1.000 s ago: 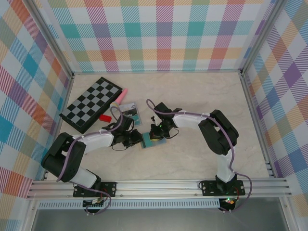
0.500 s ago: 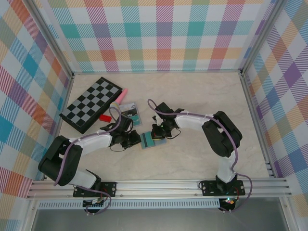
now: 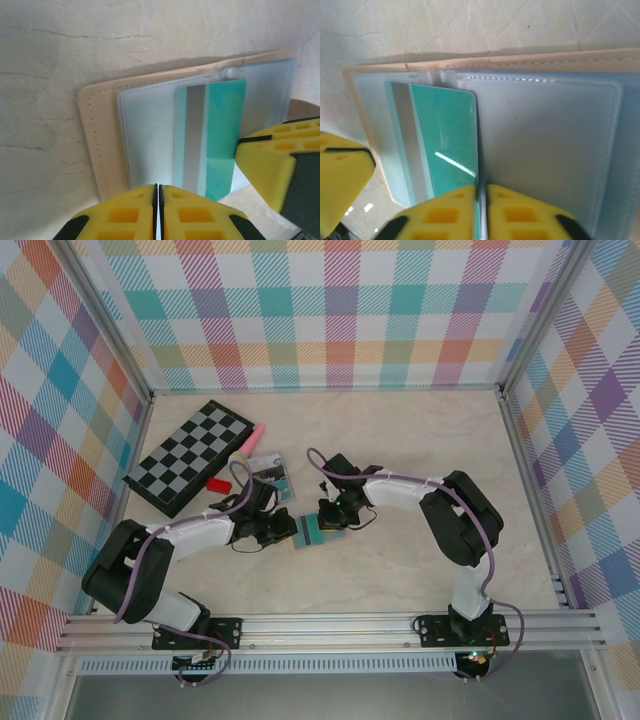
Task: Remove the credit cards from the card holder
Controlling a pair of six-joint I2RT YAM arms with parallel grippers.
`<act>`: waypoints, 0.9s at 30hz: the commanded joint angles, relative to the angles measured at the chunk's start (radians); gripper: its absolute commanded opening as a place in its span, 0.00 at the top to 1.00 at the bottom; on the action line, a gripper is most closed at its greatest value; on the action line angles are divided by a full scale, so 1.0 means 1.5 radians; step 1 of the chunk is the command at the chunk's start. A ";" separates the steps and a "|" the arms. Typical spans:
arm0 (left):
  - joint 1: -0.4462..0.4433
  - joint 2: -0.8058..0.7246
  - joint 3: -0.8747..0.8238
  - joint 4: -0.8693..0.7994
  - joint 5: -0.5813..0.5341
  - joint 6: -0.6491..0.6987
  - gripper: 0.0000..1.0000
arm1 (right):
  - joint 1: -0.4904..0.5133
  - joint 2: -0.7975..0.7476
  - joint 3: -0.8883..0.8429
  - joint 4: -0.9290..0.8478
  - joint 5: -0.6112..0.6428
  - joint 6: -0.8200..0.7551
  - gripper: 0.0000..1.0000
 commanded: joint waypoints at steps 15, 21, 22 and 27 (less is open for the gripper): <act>0.002 0.054 0.010 -0.024 -0.026 0.012 0.91 | -0.004 0.044 0.039 0.009 -0.078 -0.014 0.75; 0.002 0.051 0.009 -0.040 -0.042 0.013 0.91 | -0.003 0.034 0.038 0.004 -0.058 -0.014 0.85; 0.002 0.049 0.010 -0.043 -0.045 0.013 0.91 | -0.003 0.031 0.037 0.000 -0.047 -0.013 0.88; 0.003 0.040 0.013 -0.058 -0.058 0.017 0.91 | -0.011 0.003 0.015 -0.011 -0.008 -0.010 0.96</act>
